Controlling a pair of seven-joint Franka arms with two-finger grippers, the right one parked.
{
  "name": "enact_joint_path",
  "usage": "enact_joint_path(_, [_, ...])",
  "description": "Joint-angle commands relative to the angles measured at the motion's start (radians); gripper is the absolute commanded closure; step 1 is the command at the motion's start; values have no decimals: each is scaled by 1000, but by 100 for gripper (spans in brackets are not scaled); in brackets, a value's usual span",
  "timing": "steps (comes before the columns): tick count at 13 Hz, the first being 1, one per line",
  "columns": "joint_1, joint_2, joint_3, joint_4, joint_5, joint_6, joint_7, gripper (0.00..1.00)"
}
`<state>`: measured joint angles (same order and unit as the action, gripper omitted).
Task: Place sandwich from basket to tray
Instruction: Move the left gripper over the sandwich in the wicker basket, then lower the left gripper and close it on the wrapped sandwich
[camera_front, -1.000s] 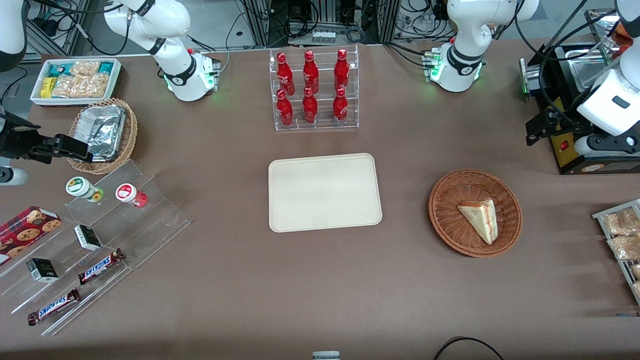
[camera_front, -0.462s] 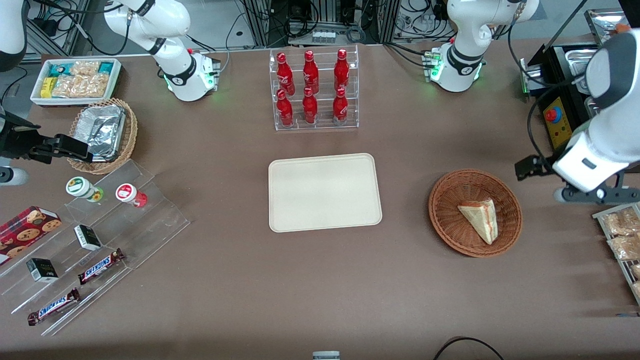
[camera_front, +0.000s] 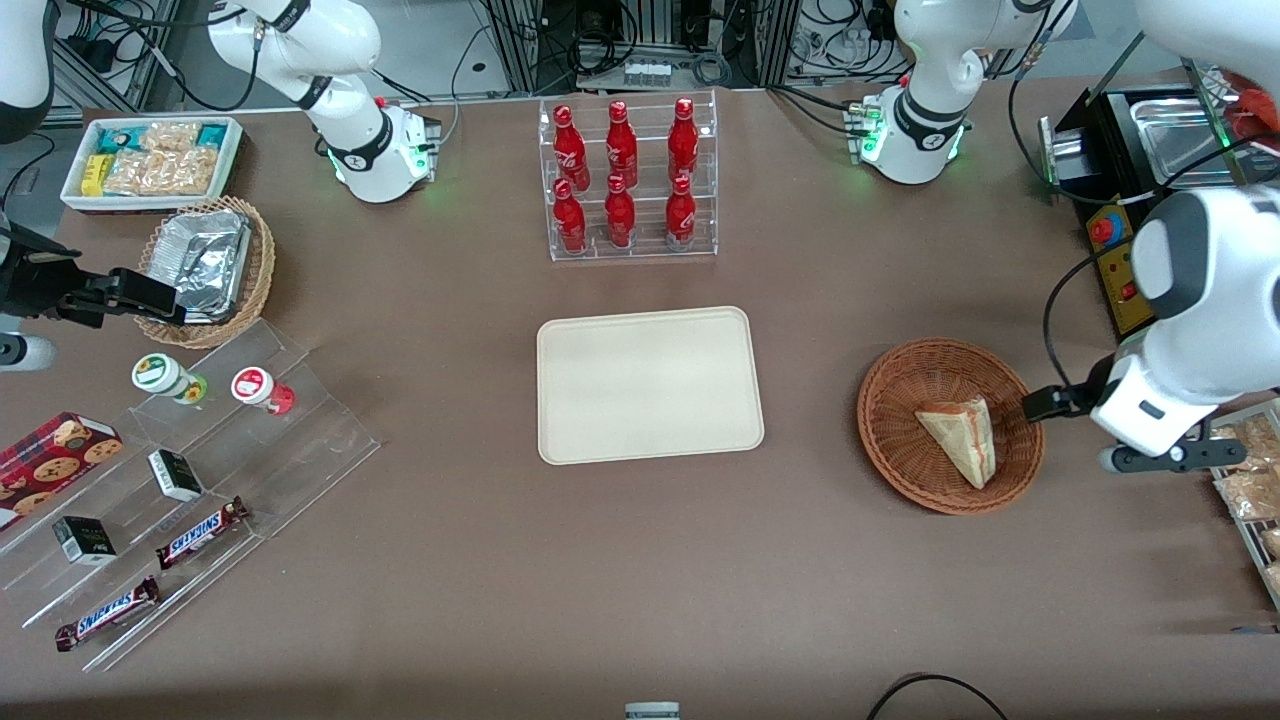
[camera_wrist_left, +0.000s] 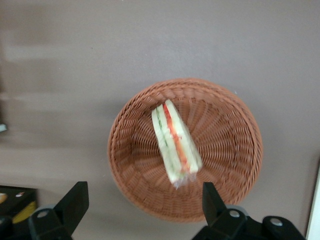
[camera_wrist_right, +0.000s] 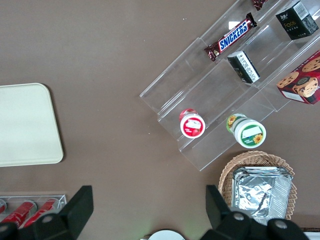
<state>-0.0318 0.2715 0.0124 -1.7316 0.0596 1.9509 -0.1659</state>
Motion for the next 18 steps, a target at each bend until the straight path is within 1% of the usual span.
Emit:
enact_joint_path(1, [-16, -9, -5, -94, 0, 107, -154, 0])
enact_joint_path(7, [-17, -17, -8, -296, -4, 361, -274, 0])
enact_joint_path(12, [-17, -11, -12, -402, -6, 506, -290, 0])
enact_joint_path(18, [-17, 6, -22, -440, -7, 560, -290, 0])
